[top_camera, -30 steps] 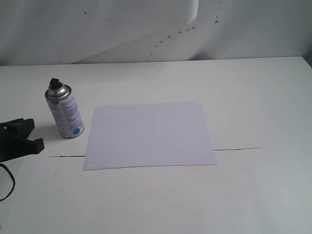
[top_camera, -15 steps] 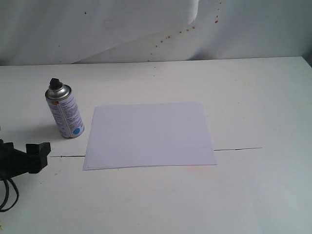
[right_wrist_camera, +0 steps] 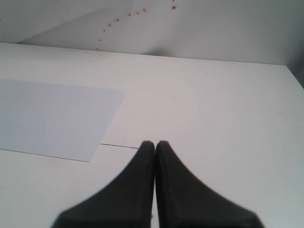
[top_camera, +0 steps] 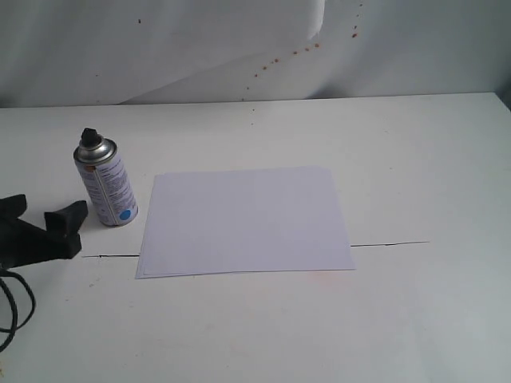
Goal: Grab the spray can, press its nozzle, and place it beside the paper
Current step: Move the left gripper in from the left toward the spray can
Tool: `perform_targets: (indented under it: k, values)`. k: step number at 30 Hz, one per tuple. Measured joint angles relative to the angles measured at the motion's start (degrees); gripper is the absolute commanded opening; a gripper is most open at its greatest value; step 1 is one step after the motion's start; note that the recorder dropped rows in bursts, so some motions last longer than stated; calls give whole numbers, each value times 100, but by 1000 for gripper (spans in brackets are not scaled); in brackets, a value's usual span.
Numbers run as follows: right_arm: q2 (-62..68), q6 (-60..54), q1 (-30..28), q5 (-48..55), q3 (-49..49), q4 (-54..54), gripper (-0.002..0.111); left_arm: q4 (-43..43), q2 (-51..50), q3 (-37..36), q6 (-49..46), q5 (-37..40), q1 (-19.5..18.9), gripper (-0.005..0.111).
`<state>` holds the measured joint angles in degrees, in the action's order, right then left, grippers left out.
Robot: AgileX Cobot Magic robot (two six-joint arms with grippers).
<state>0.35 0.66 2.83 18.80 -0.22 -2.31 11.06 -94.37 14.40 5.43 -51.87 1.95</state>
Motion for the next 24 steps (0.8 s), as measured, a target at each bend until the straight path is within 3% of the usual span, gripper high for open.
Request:
perform_targets:
  k: [7, 13, 16, 24]
  values:
    - [0, 0, 0, 0, 0, 0, 0, 1775, -559, 71, -497, -254, -324, 80]
    - [0, 0, 0, 0, 0, 0, 0, 2111, -634, 190, -442, -433, -758, 80]
    - [0, 0, 0, 0, 0, 0, 0, 2551, -647, 348, -132, -431, -1021, 80]
    - [0, 0, 0, 0, 0, 0, 0, 4954, -647, 1085, 1170, -498, -1623, 80]
